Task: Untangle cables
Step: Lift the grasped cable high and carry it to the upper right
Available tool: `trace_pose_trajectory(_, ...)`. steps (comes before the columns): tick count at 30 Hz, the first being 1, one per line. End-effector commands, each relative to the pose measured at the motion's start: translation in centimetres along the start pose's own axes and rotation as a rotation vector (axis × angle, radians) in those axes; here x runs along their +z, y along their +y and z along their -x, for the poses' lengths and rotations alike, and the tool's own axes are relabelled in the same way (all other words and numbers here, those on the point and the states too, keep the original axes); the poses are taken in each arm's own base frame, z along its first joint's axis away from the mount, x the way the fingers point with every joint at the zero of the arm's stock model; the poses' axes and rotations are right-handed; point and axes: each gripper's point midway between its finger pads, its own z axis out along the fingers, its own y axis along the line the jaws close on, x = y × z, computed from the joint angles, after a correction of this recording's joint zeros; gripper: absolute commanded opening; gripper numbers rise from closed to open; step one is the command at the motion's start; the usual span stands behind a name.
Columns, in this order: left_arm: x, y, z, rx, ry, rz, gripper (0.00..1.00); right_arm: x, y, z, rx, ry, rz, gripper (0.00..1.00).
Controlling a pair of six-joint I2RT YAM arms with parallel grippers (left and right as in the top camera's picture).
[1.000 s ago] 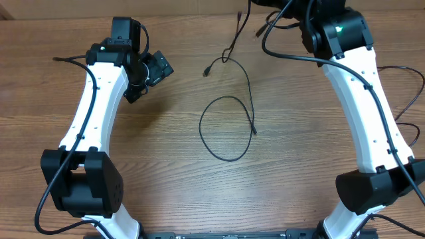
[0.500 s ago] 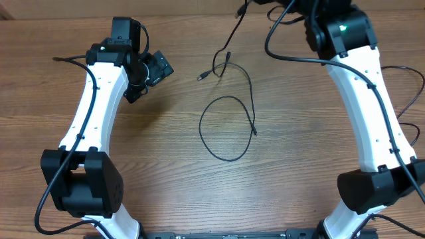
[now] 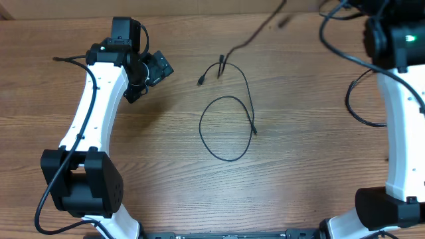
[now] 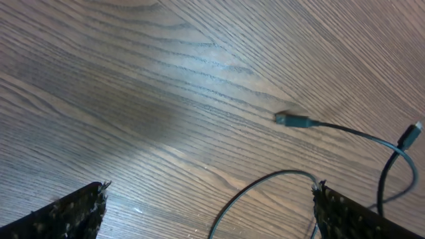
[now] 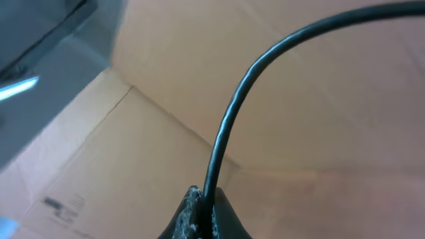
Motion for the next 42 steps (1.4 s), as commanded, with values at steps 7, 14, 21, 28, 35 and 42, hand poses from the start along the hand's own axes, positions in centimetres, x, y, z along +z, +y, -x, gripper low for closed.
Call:
trace_pose_trajectory(7,0.0,-0.2,-0.2,0.022,0.004,-0.004,1.00,-1.3,-5.3,-5.6,0.135,0.216,-0.181,0.04)
trace_pose_trajectory(14,0.0,-0.2,-0.2,0.022,0.004,-0.004,0.99,-2.6,1.5,-8.2,-0.096,0.418,0.248,0.04)
trace_pose_trajectory(21,0.0,-0.2,-0.2,0.022,0.004,-0.004,1.00,-2.3,0.8,-8.0,-0.131,0.396,0.213,0.04)
trace_pose_trajectory(28,0.0,-0.2,-0.2,0.022,0.004,-0.004,0.99,-2.8,-8.2,-9.3,0.022,0.351,-0.312,0.04)
trace_pose_trajectory(35,0.0,-0.2,-0.2,0.022,0.004,-0.004,0.99,-5.6,-12.2,-11.6,0.029,0.423,-0.558,0.04)
trace_pose_trajectory(42,0.0,-0.2,-0.2,0.022,0.004,-0.004,1.00,-4.4,-10.4,-11.2,0.020,0.418,-0.438,0.04)
